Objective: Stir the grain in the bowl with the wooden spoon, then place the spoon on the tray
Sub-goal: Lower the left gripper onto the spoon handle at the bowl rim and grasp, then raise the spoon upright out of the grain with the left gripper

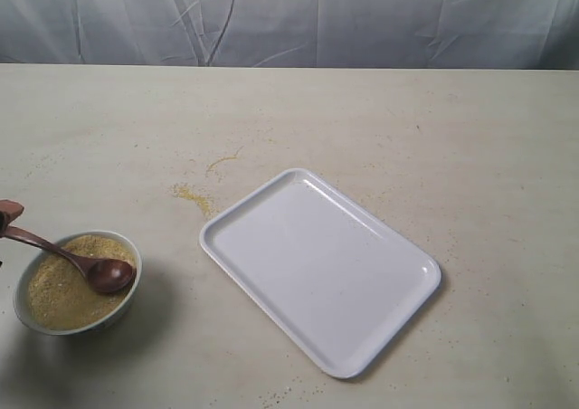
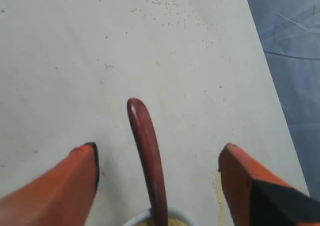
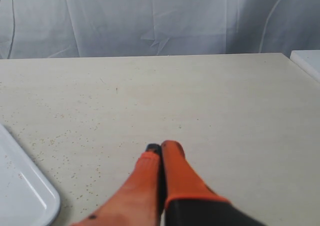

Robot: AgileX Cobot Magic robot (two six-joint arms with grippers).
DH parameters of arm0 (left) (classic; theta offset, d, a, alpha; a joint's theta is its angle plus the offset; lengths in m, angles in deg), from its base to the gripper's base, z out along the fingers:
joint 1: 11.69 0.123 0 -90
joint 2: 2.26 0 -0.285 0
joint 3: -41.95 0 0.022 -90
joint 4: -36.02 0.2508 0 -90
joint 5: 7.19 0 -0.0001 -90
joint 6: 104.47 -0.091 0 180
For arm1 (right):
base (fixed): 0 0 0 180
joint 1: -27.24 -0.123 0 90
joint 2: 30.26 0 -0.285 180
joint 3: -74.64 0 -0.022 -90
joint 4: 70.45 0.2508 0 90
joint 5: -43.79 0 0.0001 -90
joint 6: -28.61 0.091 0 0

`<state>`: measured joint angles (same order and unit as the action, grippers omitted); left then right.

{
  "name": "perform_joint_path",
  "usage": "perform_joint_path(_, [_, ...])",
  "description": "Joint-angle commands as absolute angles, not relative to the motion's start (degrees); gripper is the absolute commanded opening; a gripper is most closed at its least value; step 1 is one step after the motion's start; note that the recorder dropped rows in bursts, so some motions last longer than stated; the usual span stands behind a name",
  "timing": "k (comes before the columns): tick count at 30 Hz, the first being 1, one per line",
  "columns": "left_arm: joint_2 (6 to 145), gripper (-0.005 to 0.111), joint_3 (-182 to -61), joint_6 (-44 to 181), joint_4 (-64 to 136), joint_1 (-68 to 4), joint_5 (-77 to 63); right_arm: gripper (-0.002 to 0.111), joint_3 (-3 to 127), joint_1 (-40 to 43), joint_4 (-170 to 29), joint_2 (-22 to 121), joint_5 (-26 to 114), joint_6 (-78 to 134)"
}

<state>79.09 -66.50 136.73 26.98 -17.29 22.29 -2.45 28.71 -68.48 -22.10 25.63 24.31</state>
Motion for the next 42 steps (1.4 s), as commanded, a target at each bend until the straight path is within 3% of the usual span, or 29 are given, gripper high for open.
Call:
perform_joint_path(1, [79.2, 0.065, -67.7, 133.9, 21.3, -17.6, 22.2, 0.0, -2.6, 28.5, -68.7, -22.5, 26.4, 24.3])
perform_joint_path(11, [88.3, 0.065, -71.6, 133.2, 23.1, -17.6, 22.0, 0.0, -2.6, 28.5, -68.7, -22.5, 26.4, 24.3])
perform_joint_path(17, [92.8, 0.063, -71.8, 141.4, 30.8, -17.6, 29.0, 0.0, -2.6, 28.5, -68.7, -22.5, 26.4, 24.3])
perform_joint_path(32, [93.8, 0.0, -71.8, 141.5, 30.7, -17.6, 28.6, 0.0, -2.6, 28.5, -68.4, -22.5, 26.4, 24.3])
perform_joint_path(42, [87.1, 0.0, -71.8, 147.7, 39.4, -17.6, 39.0, 0.0, -2.6, 28.5, -68.4, -22.5, 26.4, 24.3])
